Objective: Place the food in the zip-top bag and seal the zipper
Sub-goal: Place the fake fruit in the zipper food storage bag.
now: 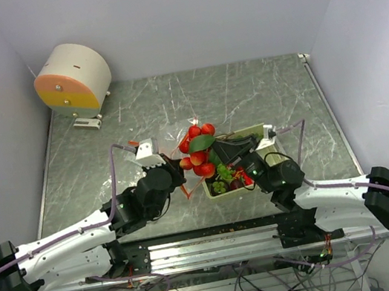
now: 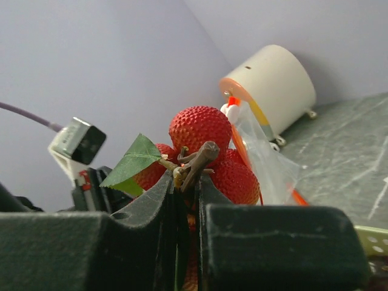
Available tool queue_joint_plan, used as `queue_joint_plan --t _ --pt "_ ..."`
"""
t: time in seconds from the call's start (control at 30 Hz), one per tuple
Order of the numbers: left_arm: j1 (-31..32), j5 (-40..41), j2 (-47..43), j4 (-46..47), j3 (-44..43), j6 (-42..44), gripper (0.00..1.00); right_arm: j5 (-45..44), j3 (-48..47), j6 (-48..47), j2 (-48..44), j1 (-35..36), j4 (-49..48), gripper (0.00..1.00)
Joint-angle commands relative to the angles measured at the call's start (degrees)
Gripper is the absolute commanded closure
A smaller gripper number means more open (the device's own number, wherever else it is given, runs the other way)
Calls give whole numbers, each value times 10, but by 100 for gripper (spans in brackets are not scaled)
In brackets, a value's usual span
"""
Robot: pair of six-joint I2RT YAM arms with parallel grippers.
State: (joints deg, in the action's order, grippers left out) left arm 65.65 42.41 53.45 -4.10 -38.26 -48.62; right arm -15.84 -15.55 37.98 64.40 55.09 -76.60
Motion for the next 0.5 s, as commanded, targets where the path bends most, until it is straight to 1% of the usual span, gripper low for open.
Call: queue_joint_plan --t 0.0,0.1,0.2,0.3,0.47 --pt "-2 8 -6 8 -2 2 93 5 -45 -80 -15 -1 121 100" --pt "-2 12 -1 8 -7 5 93 5 -67 -109 -16 8 187 100" --pt "-2 14 4 10 -10 8 93 -17 -59 -126 -26 14 219 100" --pt "-1 19 10 14 -13 14 93 -19 -66 -152 -29 21 256 100" --pt "-2 18 36 20 -35 24 93 -33 -108 -209 4 65 307 100"
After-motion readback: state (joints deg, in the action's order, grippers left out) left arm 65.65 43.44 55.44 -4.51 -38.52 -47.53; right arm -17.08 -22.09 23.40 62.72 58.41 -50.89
